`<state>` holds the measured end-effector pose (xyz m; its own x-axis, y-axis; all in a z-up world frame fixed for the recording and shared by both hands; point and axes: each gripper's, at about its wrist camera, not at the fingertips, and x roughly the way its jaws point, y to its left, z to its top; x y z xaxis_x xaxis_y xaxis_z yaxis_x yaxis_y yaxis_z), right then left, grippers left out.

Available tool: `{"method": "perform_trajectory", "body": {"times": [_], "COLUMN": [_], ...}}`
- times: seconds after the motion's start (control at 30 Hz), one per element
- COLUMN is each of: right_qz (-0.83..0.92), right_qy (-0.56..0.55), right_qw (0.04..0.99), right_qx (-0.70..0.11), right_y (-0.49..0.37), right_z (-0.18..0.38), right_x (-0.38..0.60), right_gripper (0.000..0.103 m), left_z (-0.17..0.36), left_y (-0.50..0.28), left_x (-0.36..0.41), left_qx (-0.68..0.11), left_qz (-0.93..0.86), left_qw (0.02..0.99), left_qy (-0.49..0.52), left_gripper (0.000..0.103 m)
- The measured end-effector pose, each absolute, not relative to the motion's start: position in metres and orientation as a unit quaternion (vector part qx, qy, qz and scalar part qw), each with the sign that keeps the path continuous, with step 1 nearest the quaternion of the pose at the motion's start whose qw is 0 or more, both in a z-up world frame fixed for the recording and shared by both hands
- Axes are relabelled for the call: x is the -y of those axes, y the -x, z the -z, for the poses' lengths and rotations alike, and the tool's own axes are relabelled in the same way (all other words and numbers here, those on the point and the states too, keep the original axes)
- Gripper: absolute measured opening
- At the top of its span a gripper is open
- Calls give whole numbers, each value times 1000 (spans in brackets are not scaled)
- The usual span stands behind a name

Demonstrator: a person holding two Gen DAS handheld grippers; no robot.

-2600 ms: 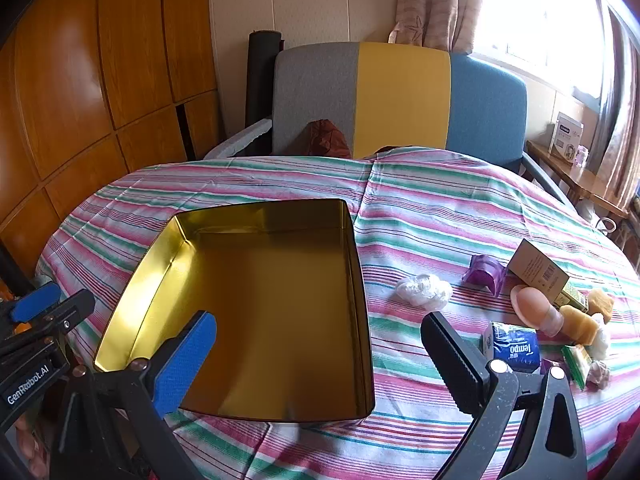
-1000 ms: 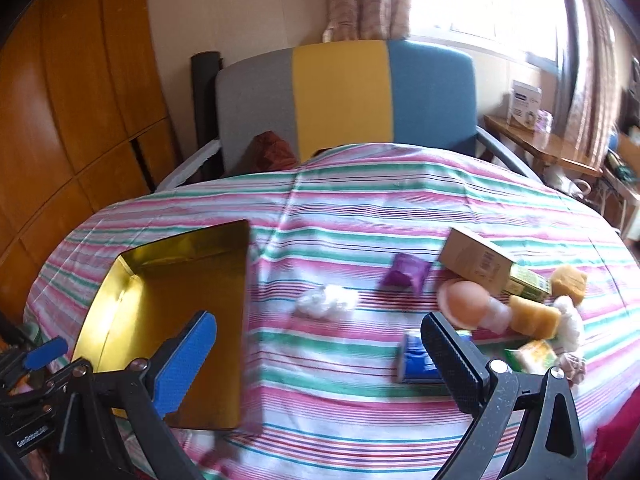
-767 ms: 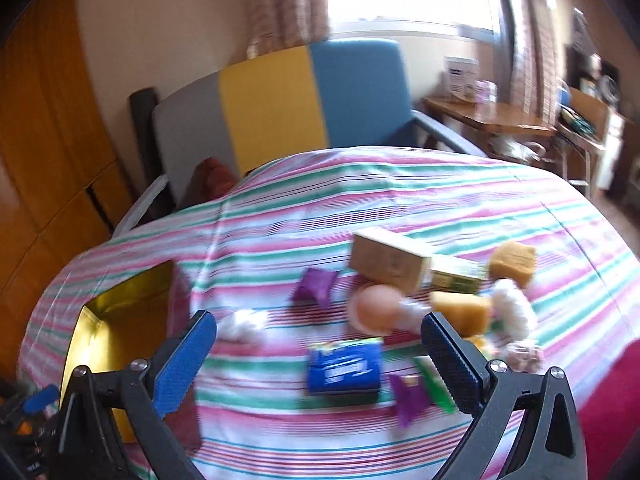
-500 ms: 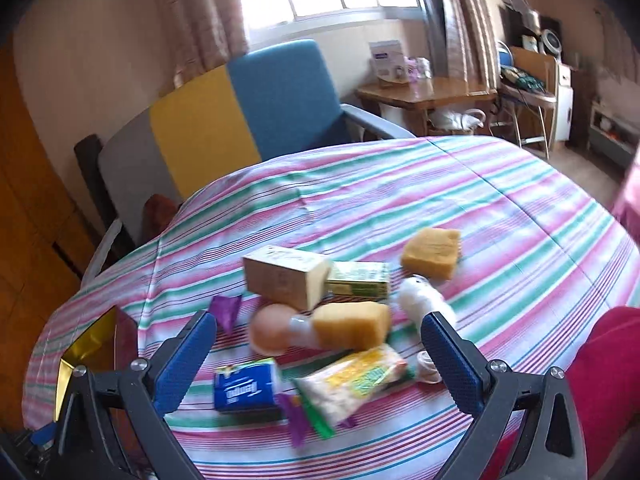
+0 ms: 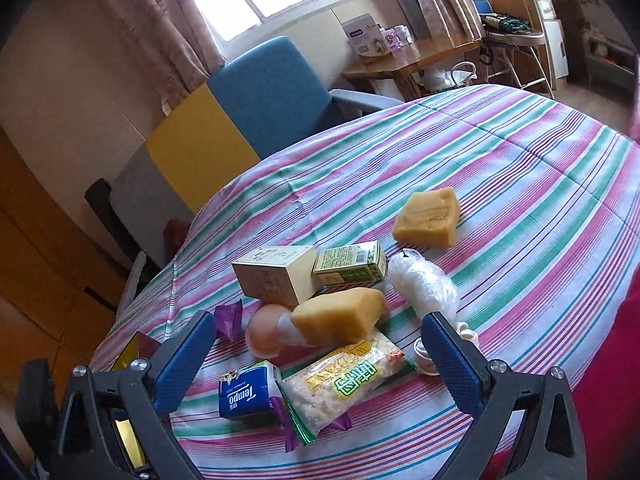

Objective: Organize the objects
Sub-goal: 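Grasp the blue Tempo tissue pack with the left tool and lift it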

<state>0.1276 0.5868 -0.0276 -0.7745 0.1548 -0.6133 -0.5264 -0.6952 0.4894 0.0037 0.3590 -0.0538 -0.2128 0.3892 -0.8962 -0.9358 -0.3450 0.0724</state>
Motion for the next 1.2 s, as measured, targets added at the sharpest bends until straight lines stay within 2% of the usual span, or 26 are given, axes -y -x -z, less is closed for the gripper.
{"method": "perform_trajectory", "body": {"times": [0.27, 0.53, 0.67, 0.77, 0.87, 1.2], "right_qz": [-872, -872, -871, -869, -867, -865], "right_qy": [259, 259, 260, 263, 268, 297], "right_qw": [171, 163, 165, 168, 169, 175], "right_qx": [-379, -382, -383, -385, -384, -363], "right_y": [-133, -132, -133, -133, -132, -123], "right_z": [32, 32, 33, 34, 35, 37], "right_x": [-596, -596, -597, -598, -598, -592], "right_gripper": [103, 103, 103, 103, 103, 103], "left_z": [87, 106, 109, 103, 90, 41], "left_y": [6, 16, 13, 11, 11, -6], "left_x": [-413, -439, -438, -427, -406, -330], "left_qx": [-396, -414, -405, -384, -337, -229], "left_qz": [-664, -638, -641, -654, -677, -727], "left_qw": [482, 488, 488, 487, 485, 484], "left_qy": [412, 428, 432, 433, 438, 431], "left_gripper": [83, 83, 68, 61, 58, 57]}}
